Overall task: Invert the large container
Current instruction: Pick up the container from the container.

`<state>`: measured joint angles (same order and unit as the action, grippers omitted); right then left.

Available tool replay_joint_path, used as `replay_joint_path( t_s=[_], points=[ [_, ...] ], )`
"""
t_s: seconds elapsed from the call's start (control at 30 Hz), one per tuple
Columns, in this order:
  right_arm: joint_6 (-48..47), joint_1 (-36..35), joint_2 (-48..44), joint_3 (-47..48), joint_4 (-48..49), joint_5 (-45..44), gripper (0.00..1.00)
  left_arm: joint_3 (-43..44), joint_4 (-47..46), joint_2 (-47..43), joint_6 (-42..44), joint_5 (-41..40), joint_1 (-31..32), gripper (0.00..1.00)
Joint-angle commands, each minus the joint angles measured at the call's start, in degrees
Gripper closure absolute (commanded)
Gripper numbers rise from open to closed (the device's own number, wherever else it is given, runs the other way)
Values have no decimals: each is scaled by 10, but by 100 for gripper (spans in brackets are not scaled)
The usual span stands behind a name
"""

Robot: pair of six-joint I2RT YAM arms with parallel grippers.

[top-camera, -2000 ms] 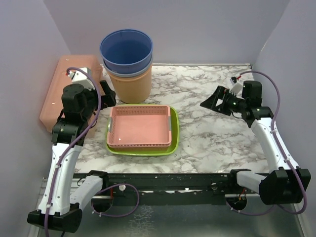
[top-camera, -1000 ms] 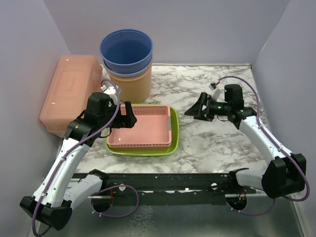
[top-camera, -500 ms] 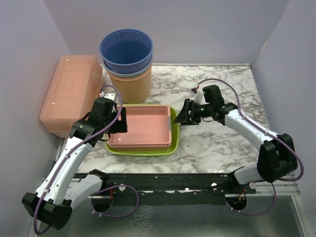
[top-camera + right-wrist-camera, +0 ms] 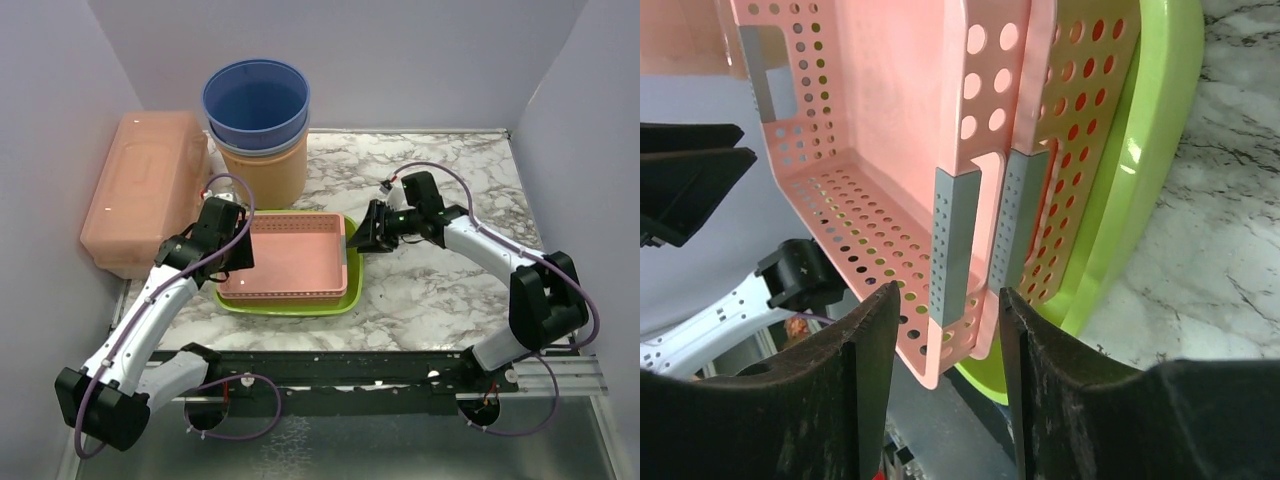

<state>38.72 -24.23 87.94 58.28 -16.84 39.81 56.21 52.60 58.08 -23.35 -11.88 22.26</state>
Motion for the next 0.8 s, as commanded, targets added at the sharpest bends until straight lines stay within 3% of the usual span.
replay_joint_path(
  t_s=[0.0, 0.4, 0.57, 0.77],
  points=[
    [23, -9, 19, 15, 28, 30, 52, -24, -40, -2, -67, -16, 2, 37],
    [45, -15, 38, 10, 49, 45, 52, -11, -65, -11, -60, -73, -71, 41],
    [86, -17, 50, 0, 92, 54, 53, -35, -103, -4, -54, 9, -144, 41],
    [109, -23, 71, 13, 112, 49, 53, -74, -139, 11, -55, 68, -156, 41]
  ],
)
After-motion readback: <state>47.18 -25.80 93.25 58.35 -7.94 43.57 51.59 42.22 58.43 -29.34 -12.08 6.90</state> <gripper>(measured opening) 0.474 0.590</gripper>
